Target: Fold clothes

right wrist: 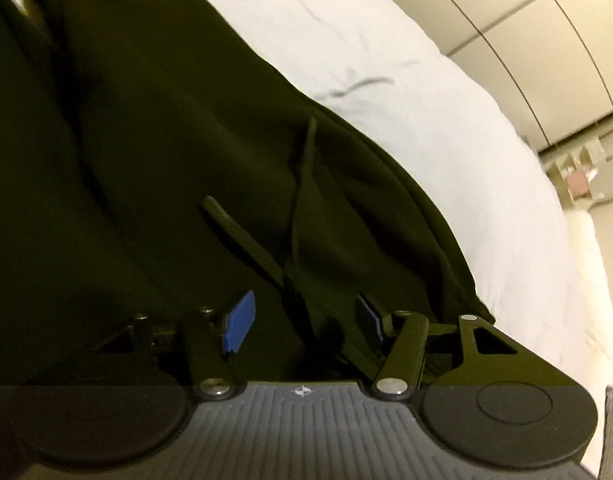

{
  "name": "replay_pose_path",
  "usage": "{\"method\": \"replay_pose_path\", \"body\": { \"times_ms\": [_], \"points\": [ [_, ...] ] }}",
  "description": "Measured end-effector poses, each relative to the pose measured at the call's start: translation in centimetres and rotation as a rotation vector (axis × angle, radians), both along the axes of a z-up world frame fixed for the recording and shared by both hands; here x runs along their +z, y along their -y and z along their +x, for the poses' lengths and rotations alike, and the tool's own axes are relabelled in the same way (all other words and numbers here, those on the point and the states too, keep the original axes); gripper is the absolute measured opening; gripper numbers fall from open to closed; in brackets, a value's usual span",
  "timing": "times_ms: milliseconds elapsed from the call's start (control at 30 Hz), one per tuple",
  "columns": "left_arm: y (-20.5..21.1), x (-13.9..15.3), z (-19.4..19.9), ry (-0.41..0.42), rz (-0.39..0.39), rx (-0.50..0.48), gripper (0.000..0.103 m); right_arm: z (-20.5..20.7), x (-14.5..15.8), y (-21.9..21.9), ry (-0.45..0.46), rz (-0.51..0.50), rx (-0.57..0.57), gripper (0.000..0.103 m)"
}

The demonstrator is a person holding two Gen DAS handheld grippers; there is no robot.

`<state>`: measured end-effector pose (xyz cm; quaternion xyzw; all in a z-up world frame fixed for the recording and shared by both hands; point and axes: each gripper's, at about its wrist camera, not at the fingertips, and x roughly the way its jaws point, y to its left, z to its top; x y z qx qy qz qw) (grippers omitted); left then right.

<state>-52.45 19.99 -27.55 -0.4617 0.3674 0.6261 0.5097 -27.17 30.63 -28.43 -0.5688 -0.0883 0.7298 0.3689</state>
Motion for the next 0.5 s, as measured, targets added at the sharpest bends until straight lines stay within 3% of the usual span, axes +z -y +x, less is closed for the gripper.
{"method": "replay_pose_path", "body": {
  "times_ms": [33, 67, 100, 133, 167, 367, 467, 500],
  "points": [
    [-0.1, 0.0, -0.2, -0.001, 0.001, 0.000, 0.077, 0.1, -0.2, -0.4, -0.011, -0.008, -0.011, 0.054],
    [-0.1, -0.1, -0.2, -0.001, 0.003, 0.000, 0.077, 0.0, -0.4, -0.9, -0.025, -0.029, -0.014, 0.046],
    [-0.1, -0.1, -0.2, -0.001, 0.005, 0.000, 0.077, -0.2, -0.6, -1.3, -0.039, -0.053, -0.017, 0.019],
    [0.0, -0.1, -0.2, -0.001, 0.006, 0.000, 0.077, -0.4, -0.5, -1.5, -0.065, -0.074, -0.022, 0.006],
    [0.2, 0.0, -0.2, -0.001, 0.009, -0.001, 0.077, -0.7, -0.4, -1.6, -0.095, -0.096, -0.027, 0.003],
    [1.3, -0.2, -0.8, -0.003, 0.004, 0.010, 0.077, -1.8, 3.1, 1.4, -0.455, -0.133, -0.024, 0.003],
    [1.5, -0.5, -1.3, 0.004, -0.006, 0.022, 0.077, -2.7, 1.8, 2.5, -0.445, -0.217, -0.013, 0.003],
    [1.5, -0.7, -1.4, 0.004, -0.010, 0.024, 0.077, -2.9, 1.1, 2.7, -0.419, -0.241, -0.019, 0.011]
  ]
}}
